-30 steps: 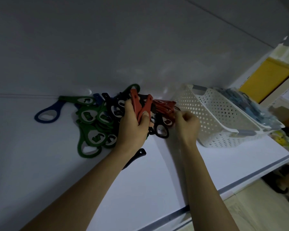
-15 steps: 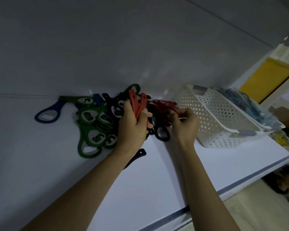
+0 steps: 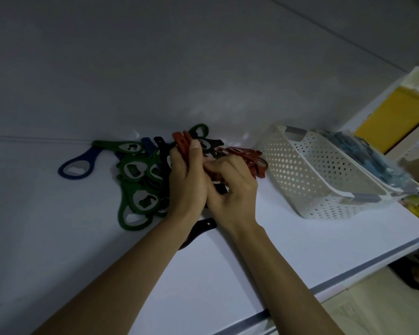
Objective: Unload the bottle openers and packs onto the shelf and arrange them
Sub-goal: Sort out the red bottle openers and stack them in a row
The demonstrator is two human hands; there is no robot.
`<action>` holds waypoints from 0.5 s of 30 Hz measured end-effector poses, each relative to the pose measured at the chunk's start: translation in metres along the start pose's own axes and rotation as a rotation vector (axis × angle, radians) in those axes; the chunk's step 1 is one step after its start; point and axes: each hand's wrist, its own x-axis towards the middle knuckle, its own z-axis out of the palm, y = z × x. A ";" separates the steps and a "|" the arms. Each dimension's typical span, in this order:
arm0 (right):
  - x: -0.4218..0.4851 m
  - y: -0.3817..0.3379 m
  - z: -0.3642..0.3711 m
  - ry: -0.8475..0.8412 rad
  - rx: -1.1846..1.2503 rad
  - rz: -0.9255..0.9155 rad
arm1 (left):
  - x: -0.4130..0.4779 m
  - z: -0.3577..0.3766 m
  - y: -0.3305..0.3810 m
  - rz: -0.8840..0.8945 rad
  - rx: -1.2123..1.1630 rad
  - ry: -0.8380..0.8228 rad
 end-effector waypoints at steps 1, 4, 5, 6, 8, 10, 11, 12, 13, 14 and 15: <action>0.000 0.000 -0.001 -0.013 0.022 0.010 | 0.001 0.000 0.000 -0.014 -0.007 0.009; 0.003 -0.006 -0.004 0.012 0.235 0.258 | 0.002 -0.001 0.003 0.002 -0.005 0.067; 0.004 -0.009 -0.005 0.053 0.325 0.375 | 0.002 -0.002 0.004 0.033 0.021 0.082; 0.006 -0.010 -0.006 0.090 0.383 0.466 | 0.001 -0.003 0.005 0.081 0.067 0.082; 0.008 -0.009 -0.009 0.091 0.456 0.599 | -0.004 -0.003 0.006 0.205 0.192 0.028; 0.011 -0.005 -0.013 0.004 0.603 0.709 | -0.011 -0.001 0.006 0.312 0.352 -0.103; 0.012 -0.002 -0.015 -0.042 0.680 0.734 | -0.015 0.000 0.004 0.362 0.458 -0.176; 0.014 -0.001 -0.017 -0.076 0.755 0.759 | -0.018 0.000 0.003 0.420 0.577 -0.229; 0.014 0.000 -0.019 -0.096 0.830 0.790 | -0.019 0.000 0.002 0.479 0.686 -0.252; 0.015 0.001 -0.021 -0.106 0.893 0.817 | -0.019 -0.002 0.002 0.529 0.764 -0.254; 0.015 0.002 -0.022 -0.112 0.933 0.832 | -0.016 -0.005 0.002 0.565 0.812 -0.254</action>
